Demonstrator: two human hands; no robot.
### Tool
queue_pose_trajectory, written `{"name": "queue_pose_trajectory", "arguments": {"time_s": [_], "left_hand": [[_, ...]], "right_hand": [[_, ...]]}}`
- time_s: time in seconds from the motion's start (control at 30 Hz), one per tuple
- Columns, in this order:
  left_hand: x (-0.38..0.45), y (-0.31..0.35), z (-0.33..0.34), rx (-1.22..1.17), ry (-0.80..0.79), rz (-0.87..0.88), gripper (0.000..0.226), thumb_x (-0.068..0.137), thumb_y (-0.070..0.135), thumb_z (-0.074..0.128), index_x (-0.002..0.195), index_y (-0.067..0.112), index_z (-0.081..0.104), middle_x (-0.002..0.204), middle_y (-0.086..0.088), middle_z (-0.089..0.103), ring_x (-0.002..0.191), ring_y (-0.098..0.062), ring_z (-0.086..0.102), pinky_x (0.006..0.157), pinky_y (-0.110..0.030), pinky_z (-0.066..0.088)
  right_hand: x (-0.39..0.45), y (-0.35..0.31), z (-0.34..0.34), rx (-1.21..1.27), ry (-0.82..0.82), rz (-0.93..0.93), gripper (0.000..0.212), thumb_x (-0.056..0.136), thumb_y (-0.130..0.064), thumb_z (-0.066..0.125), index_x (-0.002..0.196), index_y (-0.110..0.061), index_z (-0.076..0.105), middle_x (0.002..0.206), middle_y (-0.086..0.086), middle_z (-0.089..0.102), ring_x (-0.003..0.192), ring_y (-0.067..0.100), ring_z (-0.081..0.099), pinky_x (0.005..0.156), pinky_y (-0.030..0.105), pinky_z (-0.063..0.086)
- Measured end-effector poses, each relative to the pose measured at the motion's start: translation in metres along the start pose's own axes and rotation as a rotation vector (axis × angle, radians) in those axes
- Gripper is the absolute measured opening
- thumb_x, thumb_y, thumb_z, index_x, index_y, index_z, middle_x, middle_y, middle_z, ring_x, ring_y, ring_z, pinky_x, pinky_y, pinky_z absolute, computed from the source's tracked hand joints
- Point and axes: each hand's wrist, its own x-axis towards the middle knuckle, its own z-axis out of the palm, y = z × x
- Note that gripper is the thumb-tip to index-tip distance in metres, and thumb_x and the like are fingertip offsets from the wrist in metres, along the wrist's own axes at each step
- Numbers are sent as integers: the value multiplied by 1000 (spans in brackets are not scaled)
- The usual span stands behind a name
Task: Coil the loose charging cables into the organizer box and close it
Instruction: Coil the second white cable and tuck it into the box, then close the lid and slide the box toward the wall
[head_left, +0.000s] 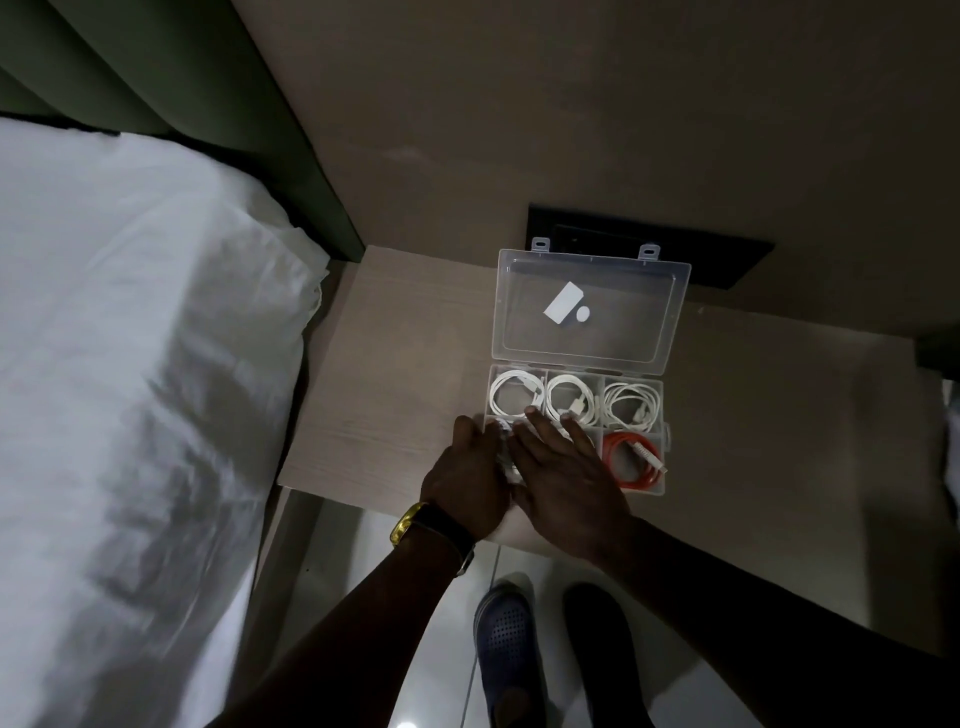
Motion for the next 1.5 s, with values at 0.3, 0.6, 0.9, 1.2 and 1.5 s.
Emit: {"name": "queue_pose_trajectory", "arguments": {"time_s": [0.3, 0.6, 0.9, 1.2, 1.5], "left_hand": [[24, -3, -16, -49, 207, -1, 41, 83, 5, 54, 122, 13, 61, 115, -16, 56, 87, -34, 63, 72, -32, 46], [139, 44, -73, -1031, 96, -350, 77, 85, -1, 56, 151, 16, 22, 146, -15, 46, 117, -24, 53, 94, -34, 43], [36, -2, -40, -782, 132, -17, 30, 90, 32, 47, 107, 26, 71, 119, 8, 69, 117, -8, 59, 102, -39, 45], [19, -32, 15, -222, 74, 352, 62, 69, 32, 84, 126, 18, 63, 146, -14, 40, 141, -28, 33, 113, -43, 36], [23, -46, 22, 83, 119, 504, 56, 84, 29, 70, 137, 26, 52, 154, -9, 37, 145, -30, 27, 109, -43, 39]], "right_hand": [[12, 47, -38, 454, 463, 219, 37, 92, -29, 59, 126, -13, 62, 131, 8, 65, 127, 28, 55, 106, 46, 44], [52, 137, -110, 1565, 616, 885, 26, 97, -48, 51, 104, -27, 65, 90, -15, 65, 78, 3, 61, 71, 21, 46], [-59, 97, -50, 1234, 421, 697, 17, 88, -33, 70, 103, -27, 73, 112, -9, 72, 110, 9, 66, 93, 23, 51], [-82, 101, 20, 386, 230, 262, 62, 81, -39, 75, 136, -19, 56, 155, 4, 41, 148, 26, 28, 114, 43, 35], [-80, 106, 33, 214, 242, 175, 53, 89, -39, 59, 137, -17, 52, 154, 9, 42, 148, 29, 27, 116, 46, 33]]}}
